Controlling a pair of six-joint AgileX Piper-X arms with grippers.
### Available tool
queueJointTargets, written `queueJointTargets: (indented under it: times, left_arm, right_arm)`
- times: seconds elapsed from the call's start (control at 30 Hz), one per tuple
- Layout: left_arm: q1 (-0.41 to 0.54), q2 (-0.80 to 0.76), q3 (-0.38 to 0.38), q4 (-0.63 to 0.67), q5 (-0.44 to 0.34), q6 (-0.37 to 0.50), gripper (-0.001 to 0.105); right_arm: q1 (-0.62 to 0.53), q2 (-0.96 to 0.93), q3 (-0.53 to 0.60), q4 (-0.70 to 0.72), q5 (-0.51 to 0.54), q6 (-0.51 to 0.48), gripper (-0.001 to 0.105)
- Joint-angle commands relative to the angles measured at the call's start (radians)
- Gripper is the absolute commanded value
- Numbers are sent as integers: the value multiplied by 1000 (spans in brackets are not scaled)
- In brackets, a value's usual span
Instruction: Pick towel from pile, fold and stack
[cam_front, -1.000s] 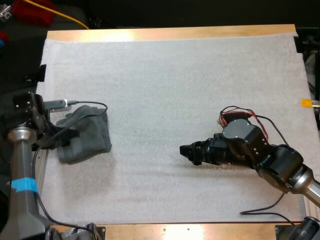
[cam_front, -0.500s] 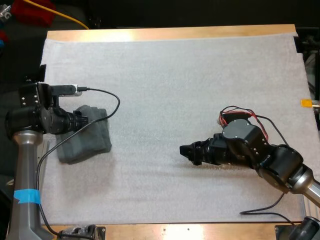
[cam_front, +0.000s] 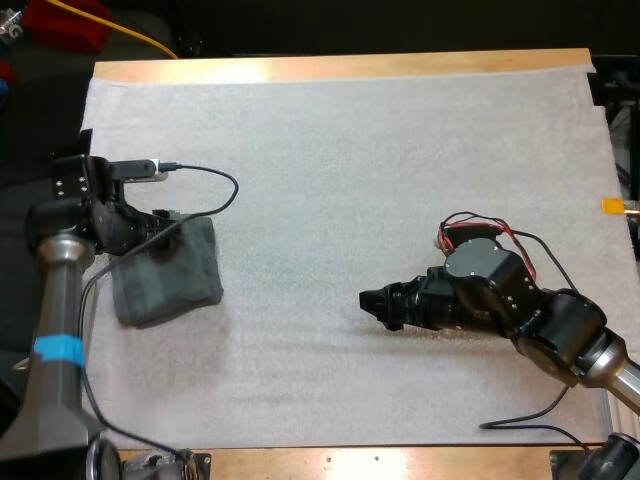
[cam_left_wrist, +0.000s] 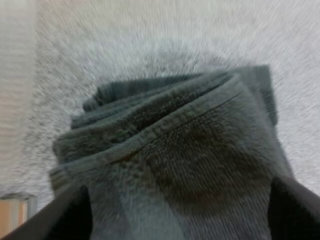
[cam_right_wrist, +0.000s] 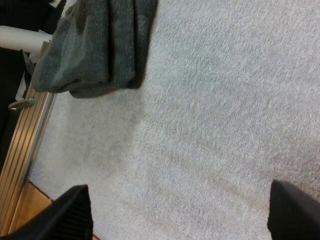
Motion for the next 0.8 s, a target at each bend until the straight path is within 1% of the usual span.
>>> queueJointTargets:
  times: [0.0, 0.13, 0.27, 0.43, 0.63, 0.77]
  left_arm:
    - [-5, 28, -4, -19, 2, -15, 70]
    - [-5, 105, -4, -51, 28, -28, 70]
    - [-5, 168, -4, -91, 76, -39, 70]
    - [-5, 224, -4, -104, 81, -39, 70]
    - [-5, 246, -4, -95, 86, -39, 70]
    - [-5, 231, -6, -78, 120, -39, 70]
  right_arm:
    - [-1, -5, 2, 0, -10, -13, 70]
    - [-1, -5, 2, 0, -10, -13, 70]
    - [-1, -5, 2, 0, -10, -13, 70]
    - [-1, -5, 2, 0, -10, -13, 70]
    - [-1, -5, 2, 0, -10, -13, 70]
    - [-1, -5, 2, 0, -10, -13, 70]
